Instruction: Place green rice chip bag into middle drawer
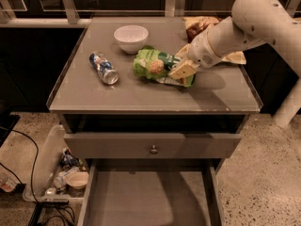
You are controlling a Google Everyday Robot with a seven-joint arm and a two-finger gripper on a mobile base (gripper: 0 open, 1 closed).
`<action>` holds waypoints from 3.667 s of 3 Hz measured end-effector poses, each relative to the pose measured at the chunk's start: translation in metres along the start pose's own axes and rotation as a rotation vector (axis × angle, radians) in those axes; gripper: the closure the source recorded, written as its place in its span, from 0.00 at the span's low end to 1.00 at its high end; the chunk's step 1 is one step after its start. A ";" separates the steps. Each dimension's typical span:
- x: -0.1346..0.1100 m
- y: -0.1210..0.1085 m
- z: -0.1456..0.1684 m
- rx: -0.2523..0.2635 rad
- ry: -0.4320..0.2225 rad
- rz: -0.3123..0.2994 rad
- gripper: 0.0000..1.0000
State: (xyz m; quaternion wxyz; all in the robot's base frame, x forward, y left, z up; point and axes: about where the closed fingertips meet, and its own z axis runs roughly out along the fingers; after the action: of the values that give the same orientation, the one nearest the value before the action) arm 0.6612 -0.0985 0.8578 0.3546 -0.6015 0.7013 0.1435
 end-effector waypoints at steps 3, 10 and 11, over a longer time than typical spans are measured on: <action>-0.019 0.072 -0.097 0.090 -0.045 -0.072 1.00; 0.238 0.316 0.062 0.051 -0.073 0.265 1.00; 0.238 0.316 0.062 0.051 -0.073 0.265 1.00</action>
Offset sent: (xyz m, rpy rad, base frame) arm -0.1029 -0.0332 0.0831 0.0278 -0.1468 0.0070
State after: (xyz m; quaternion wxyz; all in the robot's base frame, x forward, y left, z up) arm 0.3761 -0.1620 0.5833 0.3731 -0.4886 0.7647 0.1932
